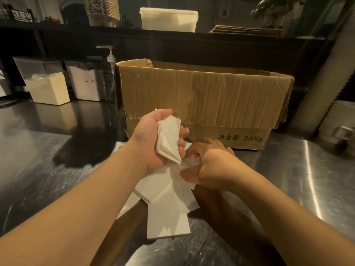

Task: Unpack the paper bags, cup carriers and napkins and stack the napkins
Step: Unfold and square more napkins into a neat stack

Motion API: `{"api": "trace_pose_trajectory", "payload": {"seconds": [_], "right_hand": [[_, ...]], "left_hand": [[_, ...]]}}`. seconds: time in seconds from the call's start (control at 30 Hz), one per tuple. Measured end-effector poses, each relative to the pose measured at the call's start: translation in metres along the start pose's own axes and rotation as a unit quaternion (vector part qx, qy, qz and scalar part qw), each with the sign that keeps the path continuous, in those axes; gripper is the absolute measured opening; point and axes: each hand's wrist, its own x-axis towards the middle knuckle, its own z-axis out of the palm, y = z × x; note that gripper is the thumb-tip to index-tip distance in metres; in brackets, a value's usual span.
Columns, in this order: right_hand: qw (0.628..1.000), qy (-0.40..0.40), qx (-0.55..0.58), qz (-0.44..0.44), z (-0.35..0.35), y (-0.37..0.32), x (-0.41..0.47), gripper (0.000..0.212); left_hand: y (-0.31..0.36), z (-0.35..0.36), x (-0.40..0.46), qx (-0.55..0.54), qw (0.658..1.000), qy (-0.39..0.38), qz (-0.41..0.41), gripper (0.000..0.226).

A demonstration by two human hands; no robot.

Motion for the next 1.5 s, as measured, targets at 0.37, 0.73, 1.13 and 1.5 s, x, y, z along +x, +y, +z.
{"api": "trace_pose_trajectory", "payload": {"seconds": [0.37,0.73,1.13,1.5], "right_hand": [[0.998,-0.030,-0.048,0.017,-0.013,-0.003,0.004,0.033],[0.998,-0.045,-0.046,0.021,-0.022,0.003,0.006,0.015],[0.895,0.135,0.417,-0.087,-0.036,0.026,-0.010,0.012],[0.848,0.088,0.521,-0.038,-0.027,0.022,-0.004,0.010]], "left_hand": [[-0.001,0.004,-0.003,-0.007,1.000,0.009,0.007,0.037],[-0.001,0.002,-0.001,0.002,0.999,0.030,0.010,0.041],[-0.001,0.003,-0.001,0.052,0.998,-0.007,0.023,0.033],[-0.012,0.006,-0.003,0.111,0.987,-0.113,-0.008,0.052]]}}
